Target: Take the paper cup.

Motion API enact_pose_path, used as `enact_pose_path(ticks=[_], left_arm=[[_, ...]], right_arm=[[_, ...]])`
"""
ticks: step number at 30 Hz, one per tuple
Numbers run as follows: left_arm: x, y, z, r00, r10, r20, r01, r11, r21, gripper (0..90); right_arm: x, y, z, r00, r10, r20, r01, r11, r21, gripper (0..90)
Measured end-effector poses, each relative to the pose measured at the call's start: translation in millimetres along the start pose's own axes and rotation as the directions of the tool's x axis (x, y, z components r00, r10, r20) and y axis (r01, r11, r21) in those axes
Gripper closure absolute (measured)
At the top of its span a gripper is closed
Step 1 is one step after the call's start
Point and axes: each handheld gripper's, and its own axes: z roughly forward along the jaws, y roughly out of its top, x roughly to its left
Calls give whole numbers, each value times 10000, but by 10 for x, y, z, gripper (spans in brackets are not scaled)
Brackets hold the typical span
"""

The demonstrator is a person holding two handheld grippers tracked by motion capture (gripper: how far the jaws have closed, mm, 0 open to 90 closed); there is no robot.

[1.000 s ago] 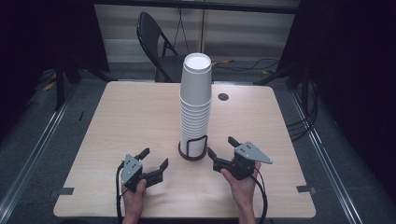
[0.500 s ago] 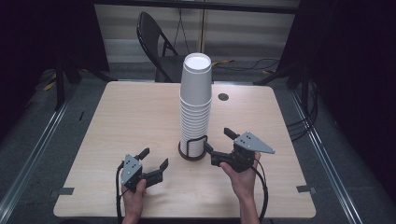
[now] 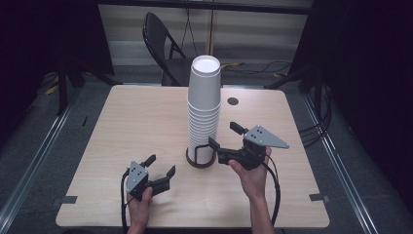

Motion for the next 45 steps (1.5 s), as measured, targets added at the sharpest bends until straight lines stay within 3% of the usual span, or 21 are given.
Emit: enact_pose_path(ticks=[12, 26, 38, 45], left_arm=[[-1, 0, 1, 10000, -16, 11, 16, 10000, 1, 178], [4, -1, -1, 10000, -8, -15, 8, 10000, -36, 179], [9, -2, -6, 10000, -13, -19, 13, 10000, -48, 179], [10, -3, -8, 10000, -35, 3, 35, 10000, -79, 179]], right_arm=[[-29, 280, 40, 9993, -192, -309, 180, 9990, -413, 133], [-99, 670, 208, 9975, -269, -661, 220, 9970, -737, 131], [-126, 828, 422, 9951, -409, -900, 348, 9971, -683, 127], [-109, 895, 548, 9961, -462, -753, 426, 9979, -485, 102]])
